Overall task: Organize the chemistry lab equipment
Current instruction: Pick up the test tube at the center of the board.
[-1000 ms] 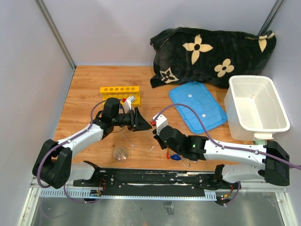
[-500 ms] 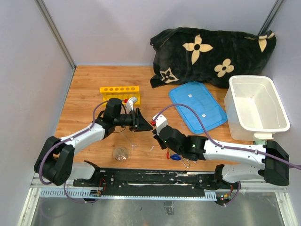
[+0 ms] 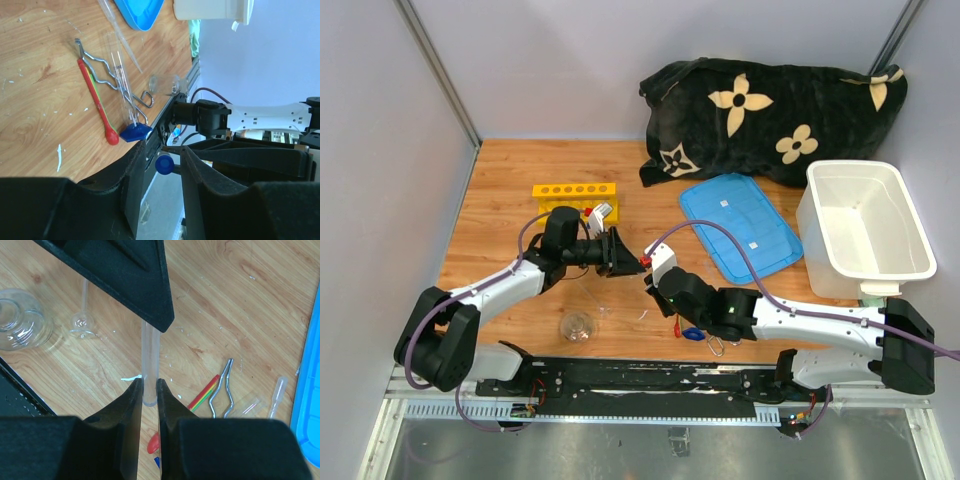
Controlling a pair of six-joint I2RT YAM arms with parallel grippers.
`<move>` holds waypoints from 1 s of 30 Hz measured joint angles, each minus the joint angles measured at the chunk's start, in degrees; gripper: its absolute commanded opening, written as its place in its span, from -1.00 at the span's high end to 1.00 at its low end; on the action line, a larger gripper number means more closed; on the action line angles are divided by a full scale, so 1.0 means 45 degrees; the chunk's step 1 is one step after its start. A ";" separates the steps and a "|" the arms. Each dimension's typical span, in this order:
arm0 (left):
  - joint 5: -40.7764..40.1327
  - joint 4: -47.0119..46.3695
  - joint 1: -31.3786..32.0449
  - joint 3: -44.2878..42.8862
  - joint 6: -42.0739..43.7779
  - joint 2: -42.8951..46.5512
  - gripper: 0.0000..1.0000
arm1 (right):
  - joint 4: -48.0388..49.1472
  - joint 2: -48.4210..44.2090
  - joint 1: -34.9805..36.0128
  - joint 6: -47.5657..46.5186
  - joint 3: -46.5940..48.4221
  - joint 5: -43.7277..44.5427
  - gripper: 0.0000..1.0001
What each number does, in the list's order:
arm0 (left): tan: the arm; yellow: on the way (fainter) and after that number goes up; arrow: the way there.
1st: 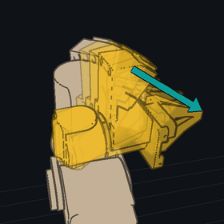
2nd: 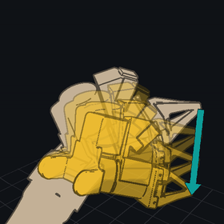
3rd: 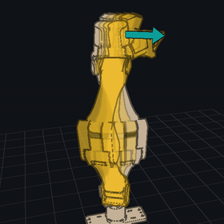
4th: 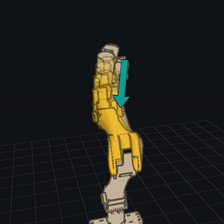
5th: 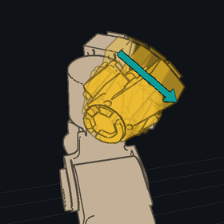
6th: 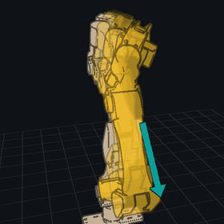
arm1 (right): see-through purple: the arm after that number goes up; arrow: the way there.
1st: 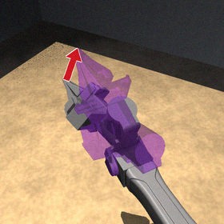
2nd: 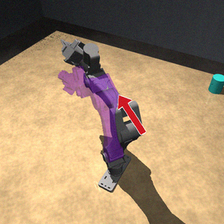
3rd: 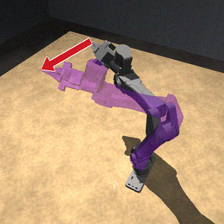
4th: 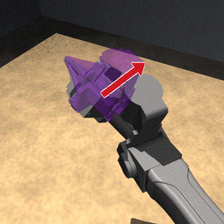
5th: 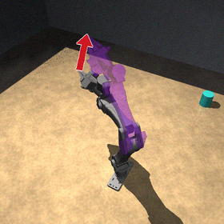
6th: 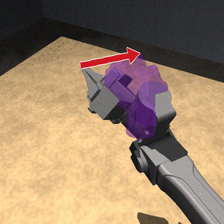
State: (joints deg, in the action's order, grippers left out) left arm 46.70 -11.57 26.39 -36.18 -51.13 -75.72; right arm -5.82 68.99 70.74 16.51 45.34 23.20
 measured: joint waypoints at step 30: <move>-0.0306 0.1069 0.0019 -0.0636 0.0646 0.0000 1.00 | 0.0078 0.0165 0.0000 0.0010 -0.0005 0.0087 0.66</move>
State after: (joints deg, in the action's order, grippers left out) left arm 45.32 -6.76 26.48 -39.05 -48.23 -75.72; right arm -5.48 69.73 70.74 16.56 45.32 23.59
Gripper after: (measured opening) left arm 0.177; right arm 0.156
